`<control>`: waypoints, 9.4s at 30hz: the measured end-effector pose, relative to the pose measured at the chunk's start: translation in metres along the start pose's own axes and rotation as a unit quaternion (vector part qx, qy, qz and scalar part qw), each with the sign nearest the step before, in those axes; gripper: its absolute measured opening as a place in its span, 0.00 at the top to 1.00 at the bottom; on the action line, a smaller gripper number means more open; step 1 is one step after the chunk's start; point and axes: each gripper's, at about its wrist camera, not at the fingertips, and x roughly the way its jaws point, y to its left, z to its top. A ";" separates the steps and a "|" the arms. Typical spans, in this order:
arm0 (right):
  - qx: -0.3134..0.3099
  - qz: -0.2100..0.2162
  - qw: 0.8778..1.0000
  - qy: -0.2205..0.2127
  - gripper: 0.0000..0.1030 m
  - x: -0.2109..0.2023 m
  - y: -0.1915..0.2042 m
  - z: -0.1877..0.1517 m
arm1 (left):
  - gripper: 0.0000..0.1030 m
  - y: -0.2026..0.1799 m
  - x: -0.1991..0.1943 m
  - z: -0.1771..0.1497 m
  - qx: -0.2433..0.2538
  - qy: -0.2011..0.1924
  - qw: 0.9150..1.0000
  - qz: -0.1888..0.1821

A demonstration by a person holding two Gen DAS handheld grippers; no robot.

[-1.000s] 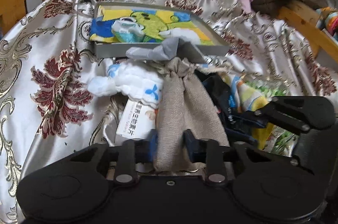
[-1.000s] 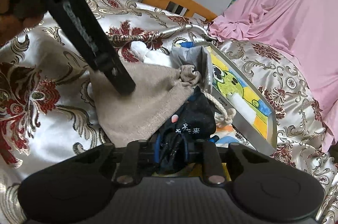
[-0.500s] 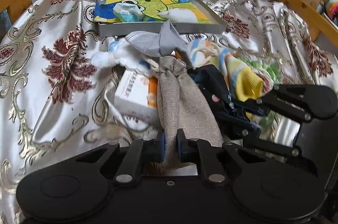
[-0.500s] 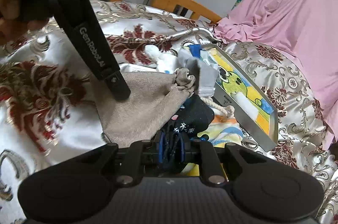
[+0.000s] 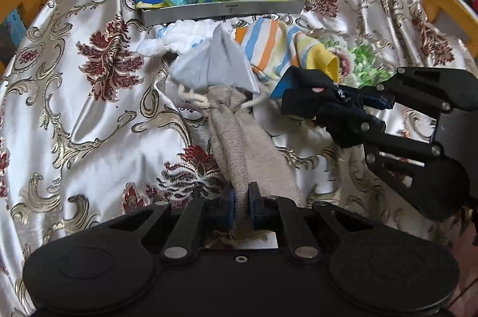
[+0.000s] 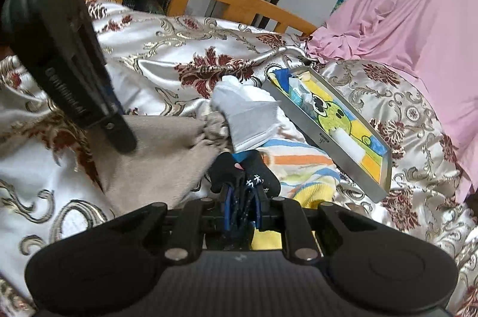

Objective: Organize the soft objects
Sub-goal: 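Lift the beige pouch and black sock and lower both onto the tray, then open both grippers and pull both tools back from the tray, then move both tools over the pile toward the grey mask and striped cloth, then grasp the grey mask with the left gripper while the right gripper grasps the striped yellow cloth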

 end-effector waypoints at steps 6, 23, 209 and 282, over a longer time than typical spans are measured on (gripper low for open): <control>0.039 -0.017 0.999 -0.021 0.85 -0.022 -0.017 0.002 | 0.92 0.000 -0.031 0.000 -0.033 -0.019 0.999 -0.027; 0.131 -0.040 0.974 -0.181 0.85 -0.076 -0.066 0.009 | 0.92 -0.026 -0.095 0.047 -0.015 -0.151 0.988 -0.005; 0.214 -0.113 0.970 -0.002 0.00 -0.057 -0.006 -0.028 | 0.01 -0.001 0.001 -0.071 0.069 -0.256 0.958 0.110; -0.038 -0.150 0.988 0.002 0.38 0.075 -0.021 -0.014 | 0.78 0.009 0.091 0.056 0.030 -0.164 0.986 0.021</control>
